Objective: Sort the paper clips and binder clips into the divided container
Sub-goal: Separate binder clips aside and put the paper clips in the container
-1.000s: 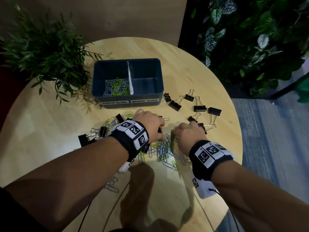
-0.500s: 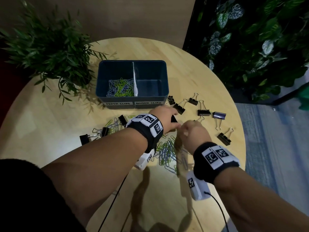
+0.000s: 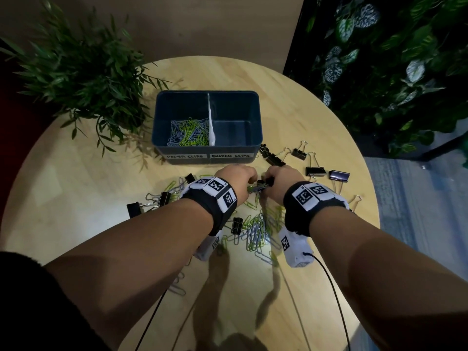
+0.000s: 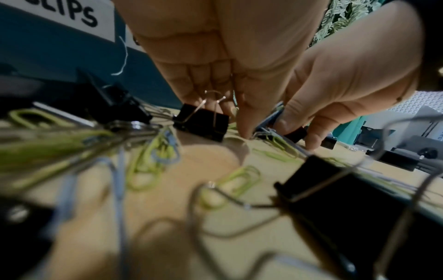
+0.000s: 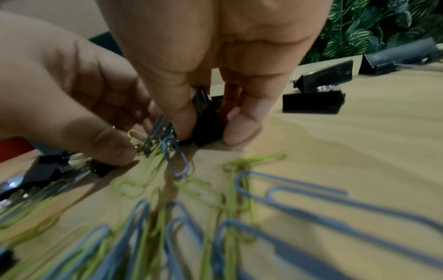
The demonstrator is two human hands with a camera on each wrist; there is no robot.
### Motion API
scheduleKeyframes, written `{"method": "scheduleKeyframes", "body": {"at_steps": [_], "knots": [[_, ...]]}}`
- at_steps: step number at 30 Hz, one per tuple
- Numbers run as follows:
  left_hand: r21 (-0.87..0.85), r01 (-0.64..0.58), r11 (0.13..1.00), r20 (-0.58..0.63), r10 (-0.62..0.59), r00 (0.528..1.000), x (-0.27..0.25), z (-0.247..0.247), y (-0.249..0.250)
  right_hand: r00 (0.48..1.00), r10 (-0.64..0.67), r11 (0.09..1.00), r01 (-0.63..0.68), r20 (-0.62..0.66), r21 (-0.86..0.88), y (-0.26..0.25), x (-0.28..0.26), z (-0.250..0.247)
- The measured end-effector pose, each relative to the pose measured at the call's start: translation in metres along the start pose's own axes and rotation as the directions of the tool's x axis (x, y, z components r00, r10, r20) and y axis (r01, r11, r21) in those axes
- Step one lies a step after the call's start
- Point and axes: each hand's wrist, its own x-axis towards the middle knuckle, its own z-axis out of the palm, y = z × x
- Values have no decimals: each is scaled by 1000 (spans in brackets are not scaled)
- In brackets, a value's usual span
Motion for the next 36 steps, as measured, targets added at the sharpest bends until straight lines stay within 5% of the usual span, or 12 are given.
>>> {"method": "scheduleKeyframes", "body": {"at_steps": [5, 10, 16, 30, 36], "knots": [[125, 62, 990, 135, -79, 988, -4, -6, -7, 999, -10, 995, 14, -40, 95, 9, -6, -19], [9, -54, 999, -50, 54, 997, -10, -6, 3, 996, -74, 985, 81, -51, 152, 11, -11, -26], [-52, -21, 998, -43, 19, 999, -9, -3, 15, 990, -112, 977, 124, -82, 173, 6, -17, -27], [-458, 39, 888, -224, -158, 962, -22, -6, 1, 996, 44, 950, -16, -82, 313, 16, -9, -4], [-245, 83, 966, -161, -124, 979, -25, -8, -8, 946, 213, 890, -86, -242, 449, 25, 0, -12]]}}
